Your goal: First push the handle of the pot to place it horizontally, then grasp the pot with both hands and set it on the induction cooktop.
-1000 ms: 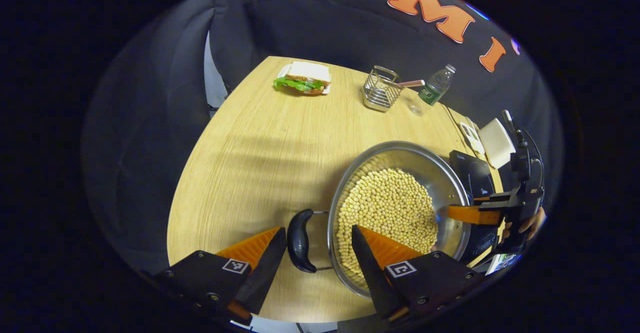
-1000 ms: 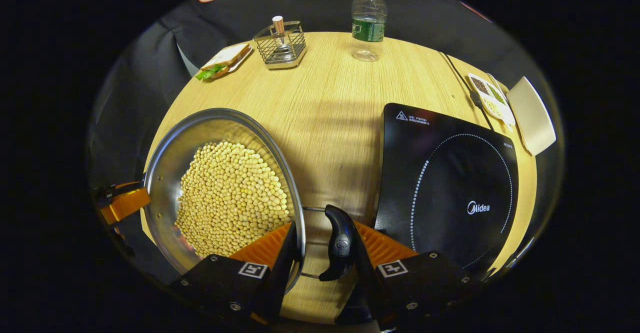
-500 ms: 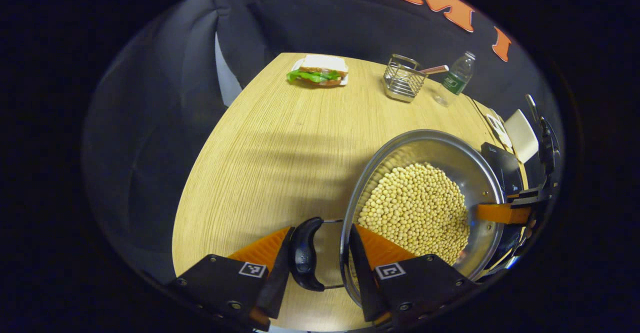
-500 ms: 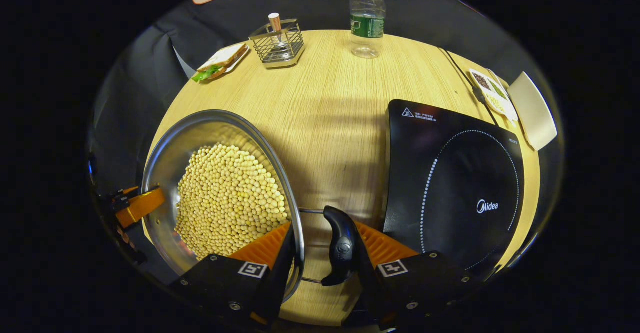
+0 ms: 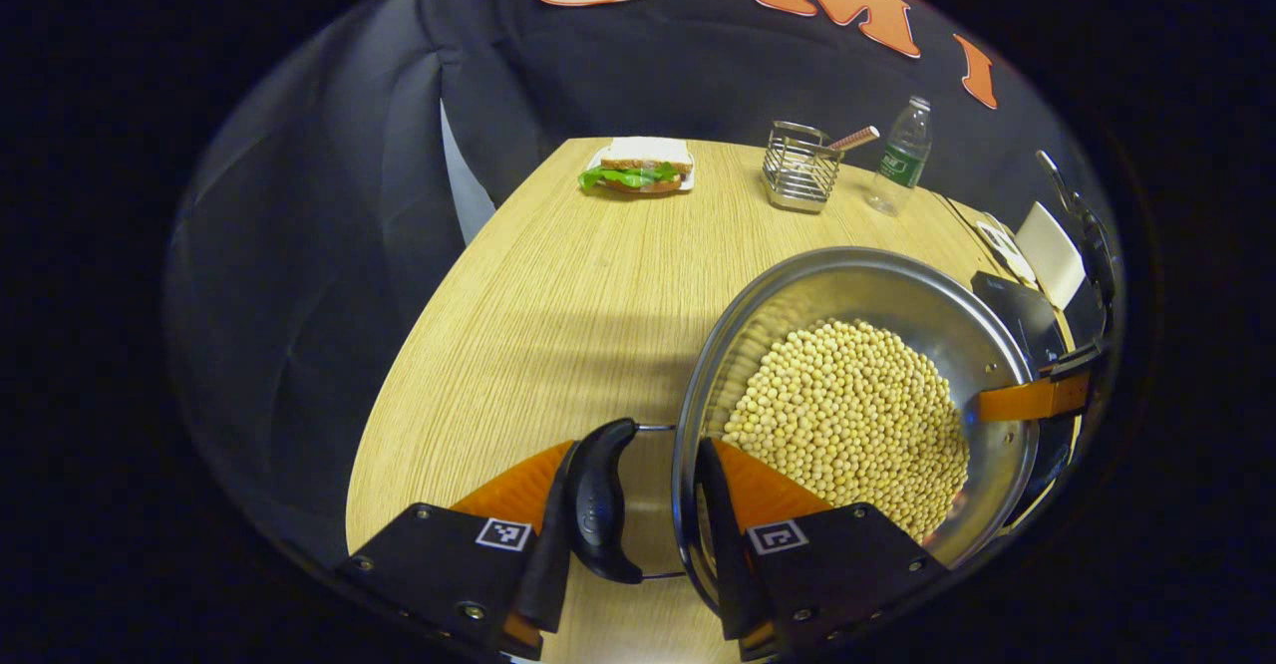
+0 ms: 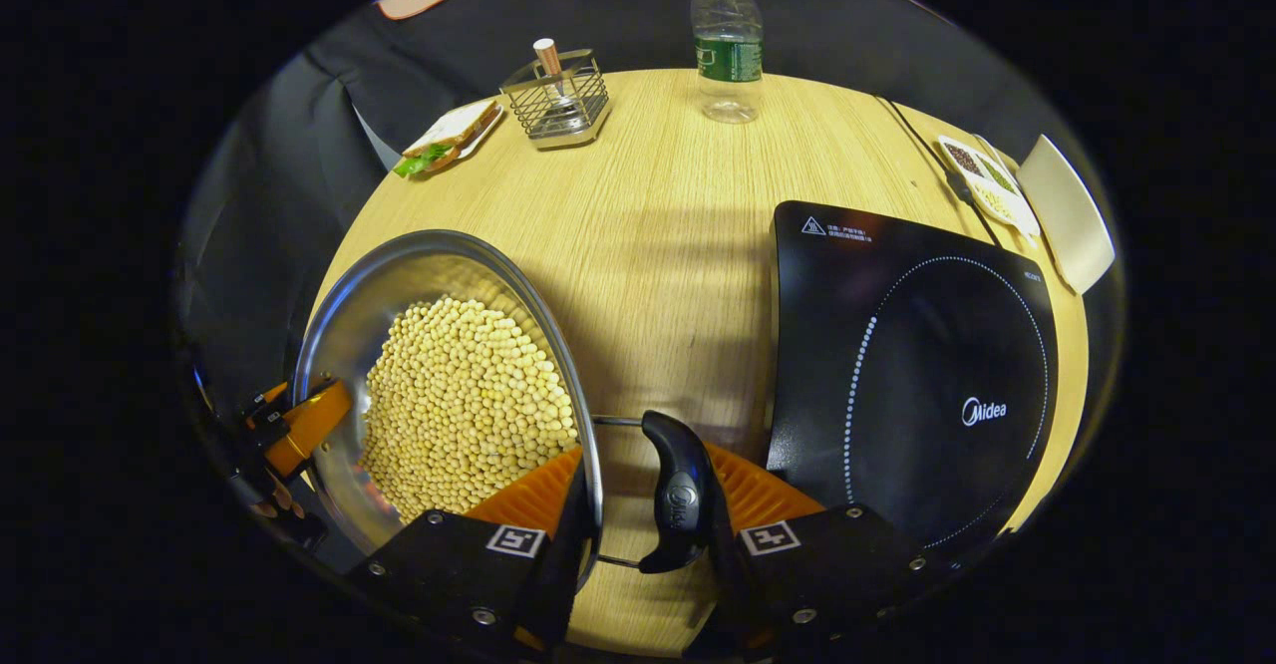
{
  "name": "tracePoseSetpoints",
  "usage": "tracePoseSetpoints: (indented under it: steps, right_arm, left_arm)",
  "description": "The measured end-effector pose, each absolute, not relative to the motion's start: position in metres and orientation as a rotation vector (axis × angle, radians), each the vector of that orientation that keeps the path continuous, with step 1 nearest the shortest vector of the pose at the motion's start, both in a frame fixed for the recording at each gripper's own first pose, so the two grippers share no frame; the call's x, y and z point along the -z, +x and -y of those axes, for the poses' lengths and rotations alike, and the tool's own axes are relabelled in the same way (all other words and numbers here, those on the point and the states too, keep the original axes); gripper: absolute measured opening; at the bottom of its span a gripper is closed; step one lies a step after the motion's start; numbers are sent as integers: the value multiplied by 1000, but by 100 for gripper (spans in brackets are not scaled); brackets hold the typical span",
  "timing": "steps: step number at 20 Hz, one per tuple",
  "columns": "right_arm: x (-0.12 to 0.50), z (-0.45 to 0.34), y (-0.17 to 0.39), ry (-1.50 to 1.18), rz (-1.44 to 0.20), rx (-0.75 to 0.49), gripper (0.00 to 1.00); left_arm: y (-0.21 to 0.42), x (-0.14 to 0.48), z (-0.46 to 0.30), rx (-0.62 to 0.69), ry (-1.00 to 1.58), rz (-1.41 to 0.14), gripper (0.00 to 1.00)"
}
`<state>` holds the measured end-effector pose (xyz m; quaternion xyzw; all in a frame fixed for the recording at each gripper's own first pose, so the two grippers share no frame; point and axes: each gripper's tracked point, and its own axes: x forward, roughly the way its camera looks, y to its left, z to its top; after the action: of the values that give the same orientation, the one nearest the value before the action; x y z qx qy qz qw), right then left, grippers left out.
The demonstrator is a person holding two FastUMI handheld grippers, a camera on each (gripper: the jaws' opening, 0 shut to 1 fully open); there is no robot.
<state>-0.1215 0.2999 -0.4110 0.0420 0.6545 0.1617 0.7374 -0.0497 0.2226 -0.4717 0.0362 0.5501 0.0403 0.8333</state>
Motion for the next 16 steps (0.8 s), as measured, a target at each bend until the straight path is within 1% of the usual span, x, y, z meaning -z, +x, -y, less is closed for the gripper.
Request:
tracePoseSetpoints:
  steps: [1, 2, 3, 4, 5, 7, 8, 9, 11, 12, 15, 16]
  right_arm:
    - [411, -299, -123, 84, -1437, -357, 51]
    - [410, -299, -123, 90, -1432, -357, 54]
    - [408, -299, -123, 100, -1422, -355, 56]
    - [408, -299, -121, 109, -1404, -351, 52]
    - [407, -297, -119, 118, -1389, -352, 51]
    - [402, -288, -117, 148, -1377, -342, 51]
    - [398, -284, -116, 166, -1368, -333, 51]
    - [392, -276, -112, 181, -1356, -326, 51]
    - [383, -266, -105, 210, -1331, -301, 51]
    - [378, -258, -104, 227, -1320, -284, 51]
    - [361, -225, -98, 252, -1277, -237, 51]
    - [353, -212, -97, 256, -1267, -220, 51]
  left_arm:
    - [-50, 471, -223, -93, 80, -1158, 63]
    - [-50, 471, -223, -108, 81, -1163, 58]
    - [-52, 475, -222, -115, 74, -1169, 59]
    - [-50, 474, -220, -121, 68, -1159, 59]
    - [-50, 471, -221, -120, 79, -1154, 59]
    - [-44, 466, -223, -102, 116, -1119, 59]
    - [-41, 464, -222, -90, 128, -1104, 60]
    - [-38, 460, -222, -78, 136, -1090, 56]
    - [-39, 457, -225, -52, 151, -1066, 58]
    - [-36, 457, -224, -38, 161, -1051, 55]
    - [-31, 458, -224, 11, 169, -1019, 58]
    - [-30, 461, -223, 27, 166, -1013, 55]
